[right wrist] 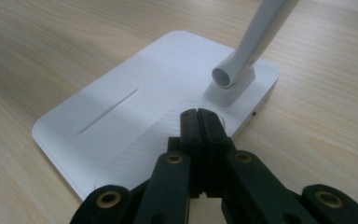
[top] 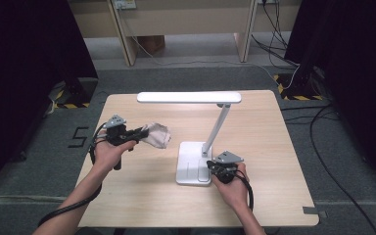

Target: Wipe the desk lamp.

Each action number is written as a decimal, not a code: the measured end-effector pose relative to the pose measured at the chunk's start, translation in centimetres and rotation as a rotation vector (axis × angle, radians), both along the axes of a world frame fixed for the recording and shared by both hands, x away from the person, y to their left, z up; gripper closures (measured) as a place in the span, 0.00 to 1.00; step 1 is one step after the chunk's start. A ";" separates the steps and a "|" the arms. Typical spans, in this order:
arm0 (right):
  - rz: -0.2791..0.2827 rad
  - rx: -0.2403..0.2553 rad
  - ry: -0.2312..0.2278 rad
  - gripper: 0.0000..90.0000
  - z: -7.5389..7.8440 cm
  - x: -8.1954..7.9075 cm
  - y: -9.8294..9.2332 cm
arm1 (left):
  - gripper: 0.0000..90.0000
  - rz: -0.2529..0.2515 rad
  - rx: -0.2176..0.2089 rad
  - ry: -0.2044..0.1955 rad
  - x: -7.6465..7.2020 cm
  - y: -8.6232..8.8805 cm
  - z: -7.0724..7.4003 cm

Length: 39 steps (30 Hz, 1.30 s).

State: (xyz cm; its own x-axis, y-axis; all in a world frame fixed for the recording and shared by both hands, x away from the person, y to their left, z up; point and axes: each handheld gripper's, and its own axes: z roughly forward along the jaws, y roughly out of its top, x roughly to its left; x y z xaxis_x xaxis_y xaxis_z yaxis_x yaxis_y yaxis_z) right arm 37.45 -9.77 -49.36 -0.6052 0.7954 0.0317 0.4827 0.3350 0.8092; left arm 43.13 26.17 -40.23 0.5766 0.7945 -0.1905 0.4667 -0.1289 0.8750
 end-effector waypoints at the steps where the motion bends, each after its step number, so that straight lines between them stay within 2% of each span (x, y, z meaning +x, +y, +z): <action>1: 0.001 -0.003 0.002 1.00 0.0 0.0 0.1 | 0.85 -0.001 0.000 0.000 -0.1 0.0 0.1; 7: 0.016 0.007 -0.004 1.00 0.1 -0.5 0.6 | 0.85 0.009 0.003 -0.012 -0.8 0.4 1.0; 12: 0.034 -0.007 0.004 1.00 0.0 -0.4 1.3 | 0.85 0.008 0.003 -0.020 -1.1 0.8 1.6; 21: 0.043 -0.023 0.026 1.00 -0.7 -0.1 1.8 | 0.85 0.010 -0.003 -0.040 -1.2 1.2 2.8; 30: 0.048 -0.025 0.053 1.00 -0.5 0.2 1.8 | 0.85 0.010 -0.002 -0.048 -1.2 1.2 3.5; 39: 0.046 -0.048 0.053 1.00 -0.4 0.2 2.0 | 0.85 0.019 0.008 -0.063 -1.3 1.5 4.6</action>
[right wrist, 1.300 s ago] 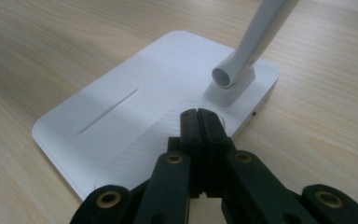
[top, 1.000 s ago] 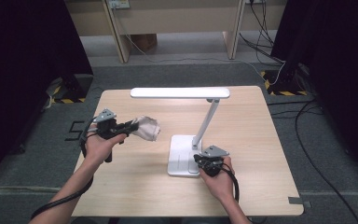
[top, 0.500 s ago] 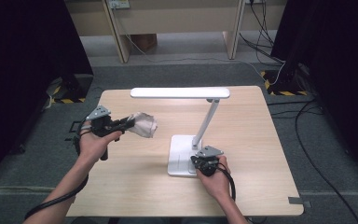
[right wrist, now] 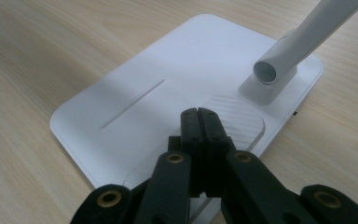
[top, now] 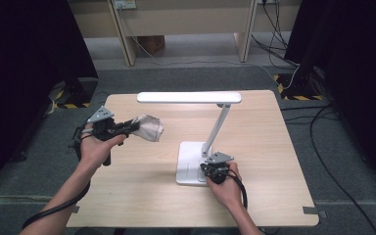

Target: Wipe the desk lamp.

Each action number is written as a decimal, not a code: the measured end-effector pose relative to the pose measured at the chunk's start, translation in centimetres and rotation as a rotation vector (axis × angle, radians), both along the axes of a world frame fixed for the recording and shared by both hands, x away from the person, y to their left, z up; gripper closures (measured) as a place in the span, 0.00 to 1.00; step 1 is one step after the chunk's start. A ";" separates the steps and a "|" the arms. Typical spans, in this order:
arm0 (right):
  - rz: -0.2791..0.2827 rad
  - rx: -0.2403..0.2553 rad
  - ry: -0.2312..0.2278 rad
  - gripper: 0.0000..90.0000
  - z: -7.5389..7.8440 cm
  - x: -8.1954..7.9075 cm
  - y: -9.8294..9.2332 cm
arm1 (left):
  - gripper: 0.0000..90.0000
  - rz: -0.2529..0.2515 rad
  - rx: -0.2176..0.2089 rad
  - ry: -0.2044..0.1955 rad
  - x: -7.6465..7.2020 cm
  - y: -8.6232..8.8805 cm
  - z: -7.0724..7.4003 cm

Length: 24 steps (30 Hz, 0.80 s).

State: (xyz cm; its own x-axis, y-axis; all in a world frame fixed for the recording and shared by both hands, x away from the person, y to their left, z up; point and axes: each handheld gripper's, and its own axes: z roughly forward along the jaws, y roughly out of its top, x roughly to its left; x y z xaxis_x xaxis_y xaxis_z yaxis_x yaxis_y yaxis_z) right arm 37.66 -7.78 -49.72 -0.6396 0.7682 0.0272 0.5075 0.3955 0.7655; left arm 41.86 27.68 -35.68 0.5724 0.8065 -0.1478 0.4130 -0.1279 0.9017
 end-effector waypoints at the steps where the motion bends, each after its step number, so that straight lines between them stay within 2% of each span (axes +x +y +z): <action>1: 0.000 -0.001 -0.001 1.00 0.0 0.0 0.0 | 0.85 0.001 0.001 -0.001 0.0 0.0 0.1; 9: -0.002 -0.009 -0.003 1.00 0.0 -0.1 0.2 | 0.85 0.005 0.006 -0.015 -0.1 0.1 1.1; 24: -0.005 -0.014 -0.006 1.00 0.1 -0.1 0.2 | 0.85 0.013 -0.037 -0.079 -0.6 0.9 4.0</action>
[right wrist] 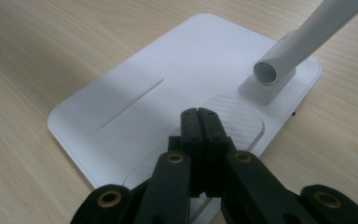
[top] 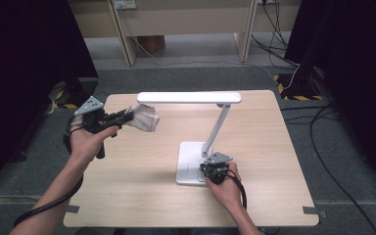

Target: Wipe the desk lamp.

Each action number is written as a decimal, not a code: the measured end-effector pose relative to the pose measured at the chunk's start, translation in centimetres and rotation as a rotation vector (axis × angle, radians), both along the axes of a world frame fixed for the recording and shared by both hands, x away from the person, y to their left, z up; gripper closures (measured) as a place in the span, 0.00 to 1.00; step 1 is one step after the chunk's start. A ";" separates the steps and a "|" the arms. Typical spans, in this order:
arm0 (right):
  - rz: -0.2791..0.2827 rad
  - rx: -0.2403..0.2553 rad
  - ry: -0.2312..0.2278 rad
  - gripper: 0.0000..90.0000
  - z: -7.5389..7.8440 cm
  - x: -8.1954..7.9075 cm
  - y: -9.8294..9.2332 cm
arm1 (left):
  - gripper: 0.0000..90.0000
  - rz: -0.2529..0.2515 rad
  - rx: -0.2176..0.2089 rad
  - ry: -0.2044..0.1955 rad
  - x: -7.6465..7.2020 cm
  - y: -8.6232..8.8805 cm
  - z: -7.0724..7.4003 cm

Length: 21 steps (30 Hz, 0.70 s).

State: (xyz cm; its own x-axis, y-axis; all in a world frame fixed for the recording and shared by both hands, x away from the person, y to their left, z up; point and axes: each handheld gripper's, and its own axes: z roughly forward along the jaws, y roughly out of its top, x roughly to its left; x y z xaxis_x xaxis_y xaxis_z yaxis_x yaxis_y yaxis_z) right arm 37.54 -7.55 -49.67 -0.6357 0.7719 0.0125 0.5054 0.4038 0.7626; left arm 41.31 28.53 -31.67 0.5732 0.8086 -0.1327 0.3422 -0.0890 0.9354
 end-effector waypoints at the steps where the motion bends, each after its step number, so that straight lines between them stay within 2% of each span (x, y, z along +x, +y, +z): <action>1: 0.000 0.000 0.000 1.00 0.0 0.0 0.0 | 0.85 -0.003 0.000 -0.008 0.0 0.1 0.3; 8: -0.002 0.001 0.002 1.00 0.0 0.0 0.0 | 0.85 -0.006 -0.012 -0.050 -0.4 0.2 2.2; 21: 0.000 0.002 -0.004 1.00 0.0 0.0 0.0 | 0.85 -0.029 -0.011 -0.109 -1.0 -0.1 4.6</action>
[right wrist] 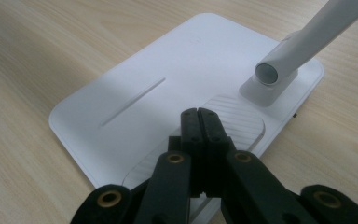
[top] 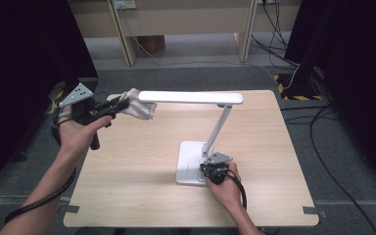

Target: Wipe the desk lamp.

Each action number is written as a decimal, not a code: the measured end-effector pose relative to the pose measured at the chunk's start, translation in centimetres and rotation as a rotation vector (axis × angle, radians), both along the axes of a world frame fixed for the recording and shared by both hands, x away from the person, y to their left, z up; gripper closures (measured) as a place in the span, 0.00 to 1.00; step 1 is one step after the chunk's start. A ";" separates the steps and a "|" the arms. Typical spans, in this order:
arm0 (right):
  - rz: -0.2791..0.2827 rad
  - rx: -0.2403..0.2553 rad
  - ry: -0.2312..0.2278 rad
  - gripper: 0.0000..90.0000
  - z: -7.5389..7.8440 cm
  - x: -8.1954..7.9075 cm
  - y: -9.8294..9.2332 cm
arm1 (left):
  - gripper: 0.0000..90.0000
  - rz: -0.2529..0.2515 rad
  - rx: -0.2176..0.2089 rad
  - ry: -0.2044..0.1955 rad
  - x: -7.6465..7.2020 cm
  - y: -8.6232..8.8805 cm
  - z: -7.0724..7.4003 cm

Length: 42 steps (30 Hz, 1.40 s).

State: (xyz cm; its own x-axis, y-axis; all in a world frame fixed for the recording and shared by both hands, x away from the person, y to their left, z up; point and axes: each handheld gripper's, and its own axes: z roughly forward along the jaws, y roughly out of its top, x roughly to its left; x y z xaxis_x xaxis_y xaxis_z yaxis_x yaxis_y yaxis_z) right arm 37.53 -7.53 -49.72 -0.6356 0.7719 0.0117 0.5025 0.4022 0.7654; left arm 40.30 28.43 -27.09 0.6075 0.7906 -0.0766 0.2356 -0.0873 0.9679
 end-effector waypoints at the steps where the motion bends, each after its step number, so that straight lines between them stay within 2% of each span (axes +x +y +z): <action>1: 0.000 -0.001 0.000 1.00 0.0 0.0 0.0 | 0.85 0.002 -0.003 -0.005 0.0 0.0 0.2; 25: 0.006 -0.001 -0.002 1.00 0.0 0.1 0.2 | 0.85 0.036 -0.024 -0.080 0.2 1.1 3.6; 33: 0.009 0.000 0.003 1.00 0.0 0.1 0.3 | 0.85 0.029 -0.016 -0.085 0.6 0.7 4.3; 38: 0.014 -0.004 0.004 1.00 0.0 0.2 0.3 | 0.85 0.023 -0.003 -0.104 0.5 0.5 4.9; 42: 0.012 0.001 0.005 1.00 0.0 0.2 0.3 | 0.85 0.019 0.009 -0.094 0.9 0.1 4.9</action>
State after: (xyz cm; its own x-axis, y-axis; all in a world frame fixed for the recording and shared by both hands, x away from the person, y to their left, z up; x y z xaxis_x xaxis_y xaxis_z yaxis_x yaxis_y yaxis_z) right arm 37.73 -7.21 -49.68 -0.6450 0.7640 0.0161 0.5017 0.4075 0.7631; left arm 41.19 28.49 -22.18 0.5968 0.8023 -0.0125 0.1454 -0.0929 0.9850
